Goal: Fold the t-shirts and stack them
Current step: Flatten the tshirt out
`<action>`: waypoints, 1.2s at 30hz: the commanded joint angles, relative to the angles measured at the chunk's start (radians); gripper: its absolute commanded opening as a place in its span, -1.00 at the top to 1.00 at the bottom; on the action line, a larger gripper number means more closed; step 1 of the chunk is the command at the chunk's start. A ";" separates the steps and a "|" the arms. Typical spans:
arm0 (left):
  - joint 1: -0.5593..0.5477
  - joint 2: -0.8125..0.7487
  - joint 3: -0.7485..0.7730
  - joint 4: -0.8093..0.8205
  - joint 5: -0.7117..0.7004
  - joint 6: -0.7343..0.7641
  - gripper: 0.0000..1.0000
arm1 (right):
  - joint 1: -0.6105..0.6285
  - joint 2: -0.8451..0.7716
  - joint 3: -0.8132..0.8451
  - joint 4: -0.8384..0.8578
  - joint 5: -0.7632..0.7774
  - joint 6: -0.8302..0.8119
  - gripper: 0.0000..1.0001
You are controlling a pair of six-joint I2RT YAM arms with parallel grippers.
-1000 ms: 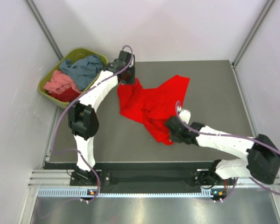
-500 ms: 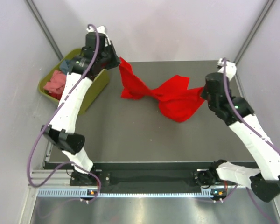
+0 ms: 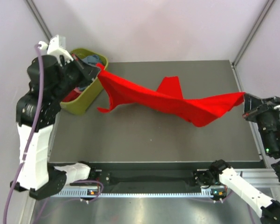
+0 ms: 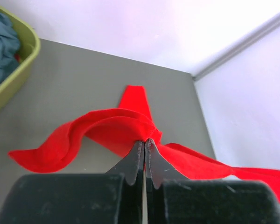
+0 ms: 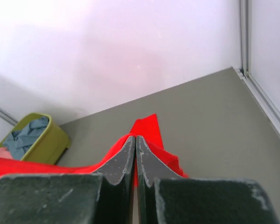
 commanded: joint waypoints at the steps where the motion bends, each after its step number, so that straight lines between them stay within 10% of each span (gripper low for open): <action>1: 0.006 -0.024 -0.062 -0.009 0.083 -0.125 1.00 | -0.005 0.043 -0.011 0.045 -0.069 -0.056 1.00; 12: 0.008 0.314 -0.147 0.311 0.072 -0.083 1.00 | -0.115 0.561 0.122 0.221 0.057 -0.241 1.00; 22: 0.104 0.818 0.441 0.785 0.313 -0.411 1.00 | -0.479 1.093 0.860 0.387 -0.138 -0.234 1.00; 36: 0.121 0.392 -0.022 0.852 0.290 -0.349 1.00 | -0.588 0.695 0.501 0.483 -0.259 -0.283 1.00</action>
